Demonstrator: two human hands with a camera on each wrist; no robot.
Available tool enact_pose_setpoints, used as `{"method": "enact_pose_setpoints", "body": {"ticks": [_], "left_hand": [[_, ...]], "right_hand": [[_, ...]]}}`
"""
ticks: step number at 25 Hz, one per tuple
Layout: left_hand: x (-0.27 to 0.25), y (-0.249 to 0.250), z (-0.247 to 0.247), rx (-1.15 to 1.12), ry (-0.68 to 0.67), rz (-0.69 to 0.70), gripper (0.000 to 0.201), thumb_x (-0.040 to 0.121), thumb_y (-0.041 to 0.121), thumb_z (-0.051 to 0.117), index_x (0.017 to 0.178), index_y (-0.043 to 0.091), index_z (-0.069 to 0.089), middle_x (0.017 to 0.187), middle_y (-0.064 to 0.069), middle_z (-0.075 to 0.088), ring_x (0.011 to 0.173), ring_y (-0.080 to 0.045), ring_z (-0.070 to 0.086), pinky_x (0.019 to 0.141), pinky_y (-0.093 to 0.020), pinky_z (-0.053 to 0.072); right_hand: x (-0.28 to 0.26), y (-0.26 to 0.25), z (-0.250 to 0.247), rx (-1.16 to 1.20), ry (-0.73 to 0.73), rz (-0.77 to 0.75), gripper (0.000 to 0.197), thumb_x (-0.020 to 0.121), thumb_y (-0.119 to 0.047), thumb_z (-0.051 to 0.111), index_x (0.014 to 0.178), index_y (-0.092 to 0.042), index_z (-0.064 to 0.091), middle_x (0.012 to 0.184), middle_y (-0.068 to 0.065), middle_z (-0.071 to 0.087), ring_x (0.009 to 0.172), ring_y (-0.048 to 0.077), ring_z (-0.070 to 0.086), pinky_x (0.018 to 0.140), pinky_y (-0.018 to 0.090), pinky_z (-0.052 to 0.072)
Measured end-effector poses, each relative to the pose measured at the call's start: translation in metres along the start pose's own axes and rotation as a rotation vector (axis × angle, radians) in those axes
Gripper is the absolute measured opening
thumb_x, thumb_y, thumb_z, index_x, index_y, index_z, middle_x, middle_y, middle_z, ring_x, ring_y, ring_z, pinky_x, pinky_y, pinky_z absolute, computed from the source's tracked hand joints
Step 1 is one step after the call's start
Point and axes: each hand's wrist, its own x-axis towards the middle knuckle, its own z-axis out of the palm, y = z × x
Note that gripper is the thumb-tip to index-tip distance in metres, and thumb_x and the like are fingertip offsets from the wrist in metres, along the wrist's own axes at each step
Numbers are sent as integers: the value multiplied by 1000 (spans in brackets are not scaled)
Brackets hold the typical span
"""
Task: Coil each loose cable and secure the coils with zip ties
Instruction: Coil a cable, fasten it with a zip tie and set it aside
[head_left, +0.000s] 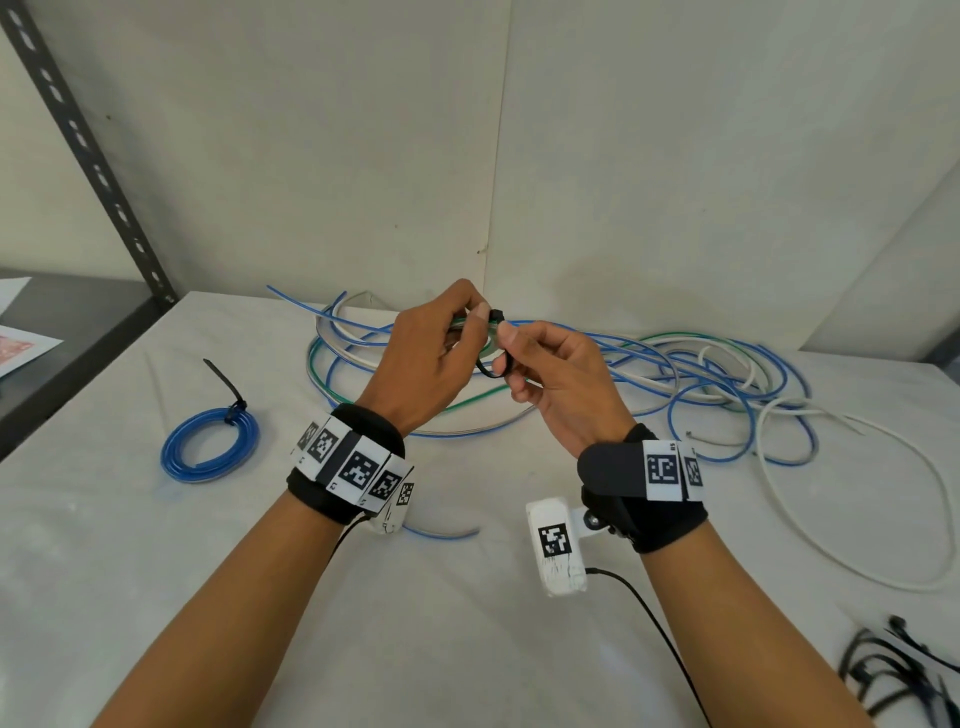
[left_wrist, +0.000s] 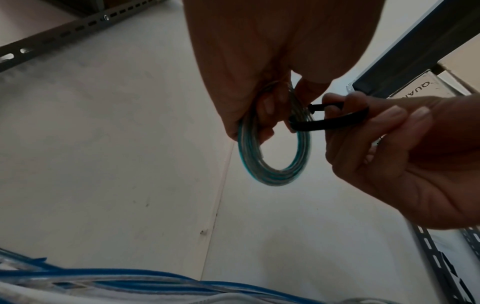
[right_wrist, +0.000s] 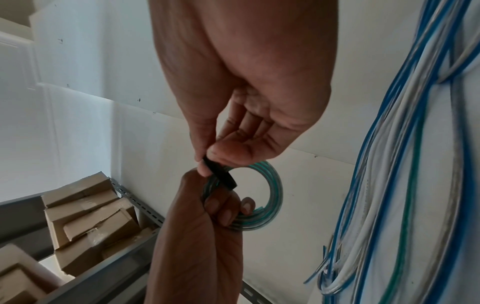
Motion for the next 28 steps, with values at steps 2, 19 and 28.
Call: {"method": "enact_pose_setpoints", "body": {"ticks": [2, 19, 28], "left_hand": [[0, 1, 1, -8, 6, -7, 22, 106, 14, 47, 87, 5, 54, 62, 2, 51, 54, -10, 42, 55, -14, 31], [-2, 12, 0, 38, -20, 69, 19, 104, 9, 48, 86, 9, 53, 60, 18, 45, 56, -1, 47, 57, -9, 31], [-5, 19, 2, 83, -102, 156, 19, 105, 15, 47, 88, 8, 53, 70, 0, 56, 63, -22, 51, 59, -40, 45]], "right_hand": [[-1, 0, -2, 5, -5, 3, 18, 94, -19, 67, 78, -12, 67, 72, 7, 67, 53, 14, 47, 54, 22, 40], [-4, 0, -7, 82, -11, 28, 22, 94, -21, 66, 72, -17, 67, 69, 5, 65, 54, 11, 49, 55, 18, 42], [-5, -11, -11, 145, 32, 7, 19, 97, -10, 61, 113, -4, 70, 77, 3, 66, 64, 9, 53, 62, 19, 45]]}}
